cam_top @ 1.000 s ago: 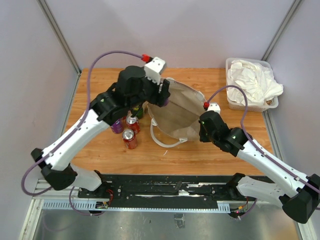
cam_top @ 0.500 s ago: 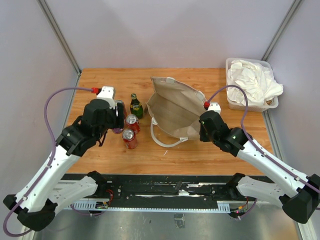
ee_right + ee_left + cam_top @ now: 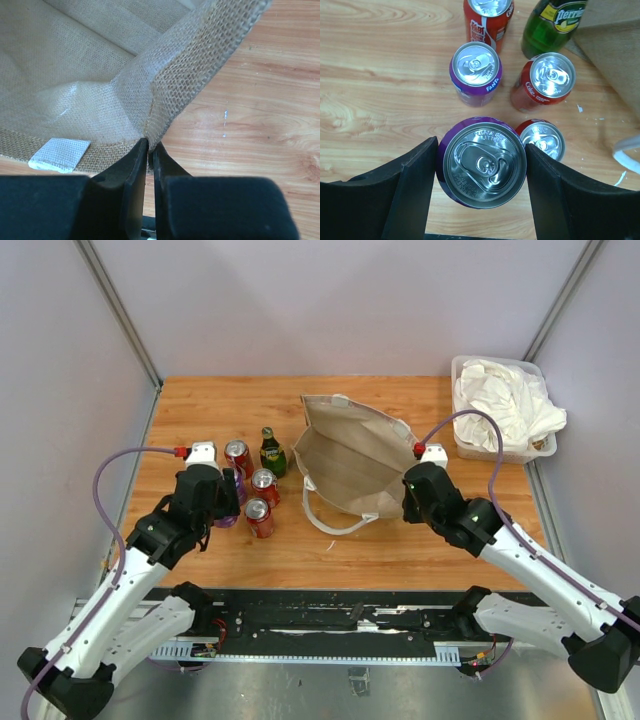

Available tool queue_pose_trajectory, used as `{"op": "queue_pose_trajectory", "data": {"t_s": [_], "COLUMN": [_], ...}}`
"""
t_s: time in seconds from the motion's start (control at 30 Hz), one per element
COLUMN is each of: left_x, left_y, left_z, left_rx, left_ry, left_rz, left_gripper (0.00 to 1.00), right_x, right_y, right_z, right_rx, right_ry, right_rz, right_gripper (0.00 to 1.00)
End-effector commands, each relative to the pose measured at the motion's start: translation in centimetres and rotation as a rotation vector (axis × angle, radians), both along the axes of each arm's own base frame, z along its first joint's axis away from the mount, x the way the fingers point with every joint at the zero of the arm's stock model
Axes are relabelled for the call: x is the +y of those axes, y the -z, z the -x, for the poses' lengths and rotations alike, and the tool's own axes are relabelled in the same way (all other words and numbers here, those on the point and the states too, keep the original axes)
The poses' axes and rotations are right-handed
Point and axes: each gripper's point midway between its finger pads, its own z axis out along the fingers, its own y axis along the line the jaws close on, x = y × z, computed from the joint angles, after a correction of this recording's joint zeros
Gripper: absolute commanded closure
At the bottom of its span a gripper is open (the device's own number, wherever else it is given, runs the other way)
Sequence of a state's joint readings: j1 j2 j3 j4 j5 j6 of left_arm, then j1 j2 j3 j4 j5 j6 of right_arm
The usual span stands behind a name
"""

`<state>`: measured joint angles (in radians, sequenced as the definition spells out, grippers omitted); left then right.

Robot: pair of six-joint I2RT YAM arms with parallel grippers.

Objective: Take the beverage out of the canvas bag

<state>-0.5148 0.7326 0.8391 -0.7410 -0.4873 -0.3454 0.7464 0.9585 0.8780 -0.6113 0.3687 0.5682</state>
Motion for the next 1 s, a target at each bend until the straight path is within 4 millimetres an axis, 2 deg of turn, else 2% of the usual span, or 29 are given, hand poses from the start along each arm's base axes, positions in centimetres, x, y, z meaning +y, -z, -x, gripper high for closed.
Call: {"op": "queue_pose_trajectory", "data": {"t_s": [0.0, 0.13, 0.27, 0.47, 0.57, 0.6, 0.7, 0.83, 0.97], "left_x": [-0.3, 0.5, 1.1, 0.6, 0.2, 0.2, 0.5, 0.9, 0.8], "left_y": [-1.0, 1.6, 2.5, 4.0, 4.7, 5.1, 5.9, 6.5, 7.1], "left_z": [-2.5, -3.4, -4.1, -4.4, -4.4, -4.4, -4.2, -3.9, -3.8], "left_rx": [-0.1, -0.055, -0.06, -0.053, -0.056, -0.05, -0.031, -0.034, -0.03], "left_ry": [-0.058, -0.089, -0.124, -0.138, -0.142, -0.144, -0.163, -0.184, -0.181], "left_rz": [0.099, 0.114, 0.141, 0.197, 0.232, 0.234, 0.227, 0.22, 0.23], "left_gripper": [0.99, 1.0, 0.99, 0.99, 0.98, 0.97, 0.94, 0.82, 0.79], "right_x": [-1.0, -1.2, -1.3, -1.3, -1.2, -1.1, -1.0, -1.0, -1.0], "right_y": [-0.2, -0.1, 0.2, 0.4, 0.4, 0.4, 0.2, -0.1, -0.2], "right_z": [0.4, 0.3, 0.5, 0.5, 0.5, 0.6, 0.7, 0.6, 0.6], "right_rx": [-0.014, -0.017, -0.013, -0.011, -0.006, -0.002, -0.001, -0.005, -0.004], "right_ry": [0.014, 0.014, 0.016, 0.019, 0.02, 0.018, 0.014, 0.013, 0.01], "right_rz": [0.04, 0.051, 0.052, 0.055, 0.045, 0.041, 0.033, 0.035, 0.038], "right_gripper": [0.89, 0.89, 0.89, 0.88, 0.84, 0.82, 0.69, 0.51, 0.45]}}
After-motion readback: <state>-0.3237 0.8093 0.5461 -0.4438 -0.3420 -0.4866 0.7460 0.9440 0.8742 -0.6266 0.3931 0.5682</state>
